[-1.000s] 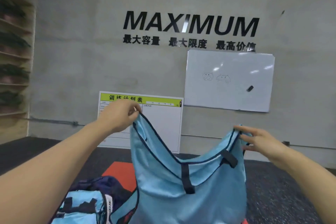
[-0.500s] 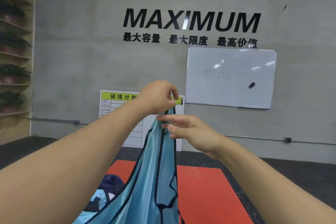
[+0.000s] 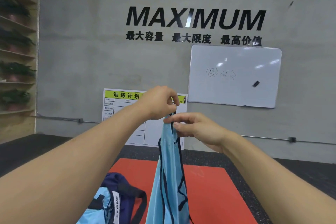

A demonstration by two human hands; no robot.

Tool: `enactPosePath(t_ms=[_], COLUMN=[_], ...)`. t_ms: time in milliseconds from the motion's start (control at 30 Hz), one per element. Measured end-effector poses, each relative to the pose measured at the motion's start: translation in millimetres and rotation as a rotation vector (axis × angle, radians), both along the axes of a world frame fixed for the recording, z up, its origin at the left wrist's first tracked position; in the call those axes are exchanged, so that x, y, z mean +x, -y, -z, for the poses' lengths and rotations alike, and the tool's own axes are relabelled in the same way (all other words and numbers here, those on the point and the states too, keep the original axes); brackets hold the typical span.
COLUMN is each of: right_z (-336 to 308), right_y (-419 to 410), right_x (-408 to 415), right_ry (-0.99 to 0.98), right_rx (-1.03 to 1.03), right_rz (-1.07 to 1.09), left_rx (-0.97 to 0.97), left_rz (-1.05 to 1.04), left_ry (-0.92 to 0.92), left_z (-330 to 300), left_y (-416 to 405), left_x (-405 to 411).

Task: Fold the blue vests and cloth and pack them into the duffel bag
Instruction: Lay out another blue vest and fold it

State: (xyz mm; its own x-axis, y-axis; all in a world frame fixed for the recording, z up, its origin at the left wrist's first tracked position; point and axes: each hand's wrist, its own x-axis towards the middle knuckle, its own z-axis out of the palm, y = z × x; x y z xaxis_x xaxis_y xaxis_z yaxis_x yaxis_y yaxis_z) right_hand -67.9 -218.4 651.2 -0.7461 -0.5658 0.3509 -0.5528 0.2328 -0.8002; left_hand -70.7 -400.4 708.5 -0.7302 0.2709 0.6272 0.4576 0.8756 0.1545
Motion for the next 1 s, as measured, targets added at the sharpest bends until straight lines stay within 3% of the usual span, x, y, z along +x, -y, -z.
enactPosePath(t_ms=[133, 367, 567, 700, 833, 1000], right_z=[6.7, 8.6, 6.2, 4.0, 3.4, 5.7], right_y=[3.9, -17.8, -31.3, -34.0, -42.4, -48.9], right_x=[-2.5, -12.0, -16.2, -9.4, -9.0, -7.5], right_ry=[-0.016, 0.159, 0.256, 0.251, 0.236, 0.233], right_rx=[-0.041, -0.453, -0.687, -0.699, -0.715, -0.720], right_rz=[0.023, 0.074, -0.026, -0.041, -0.003, -0.001], left_rx=[0.039, 0.186, -0.016, 0.103, 0.276, 0.234], left_rz=[0.022, 0.114, 0.144, 0.174, 0.329, 0.291], left_ry=[0.027, 0.105, 0.151, 0.107, 0.245, 0.123], left_z=[8.5, 29.5, 58.6, 65.3, 61.4, 61.3], left_y=[-2.7, 1.7, -5.5, -16.0, -26.9, -32.1], left_x=[-2.3, -1.0, -0.9, -5.6, 1.1, -2.3])
